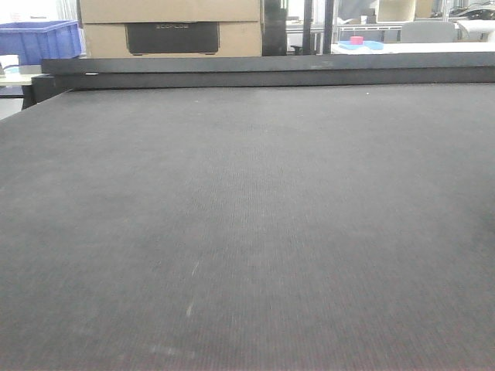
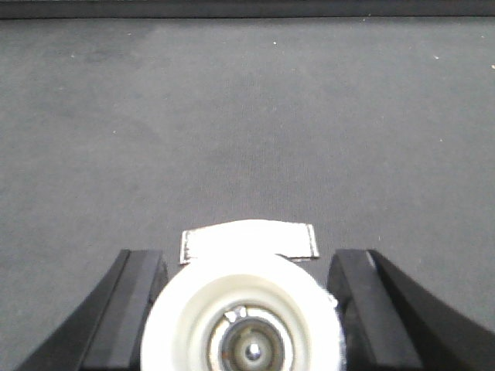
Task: Place valve from conveyor to right shelf box
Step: 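Drive the base away from the conveyor holding both valves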
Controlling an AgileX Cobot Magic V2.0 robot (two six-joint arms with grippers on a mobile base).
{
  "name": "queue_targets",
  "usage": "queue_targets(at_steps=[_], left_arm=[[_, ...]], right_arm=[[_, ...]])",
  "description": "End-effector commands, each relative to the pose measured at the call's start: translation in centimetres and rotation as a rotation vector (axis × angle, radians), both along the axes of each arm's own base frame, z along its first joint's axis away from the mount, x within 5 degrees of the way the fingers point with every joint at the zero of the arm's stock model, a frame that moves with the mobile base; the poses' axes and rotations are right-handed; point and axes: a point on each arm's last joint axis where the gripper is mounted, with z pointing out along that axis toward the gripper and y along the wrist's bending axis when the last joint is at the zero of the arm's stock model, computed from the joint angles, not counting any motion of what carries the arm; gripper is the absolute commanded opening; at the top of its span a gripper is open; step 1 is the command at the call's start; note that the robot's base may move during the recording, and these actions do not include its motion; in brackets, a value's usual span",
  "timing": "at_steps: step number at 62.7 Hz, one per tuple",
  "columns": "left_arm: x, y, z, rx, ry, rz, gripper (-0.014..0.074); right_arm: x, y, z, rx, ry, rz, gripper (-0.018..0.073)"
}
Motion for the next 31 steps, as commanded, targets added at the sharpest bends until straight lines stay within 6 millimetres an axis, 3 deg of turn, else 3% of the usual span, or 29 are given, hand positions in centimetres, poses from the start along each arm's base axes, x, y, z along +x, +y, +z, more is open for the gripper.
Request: queue_targets(at_steps=[1,31], left_arm=[[-0.20,0.05,0.72,-0.018,-0.067,0.006,-0.0111],[-0.20,0.05,0.72,-0.018,-0.067,0.006,-0.0111]], right_arm=[[0.00,-0.16,0.97,0.004,-0.089,-0.017,-0.0162],[0.01,-0.16,0.99,0.004,-0.091,-0.017,-0.0162]])
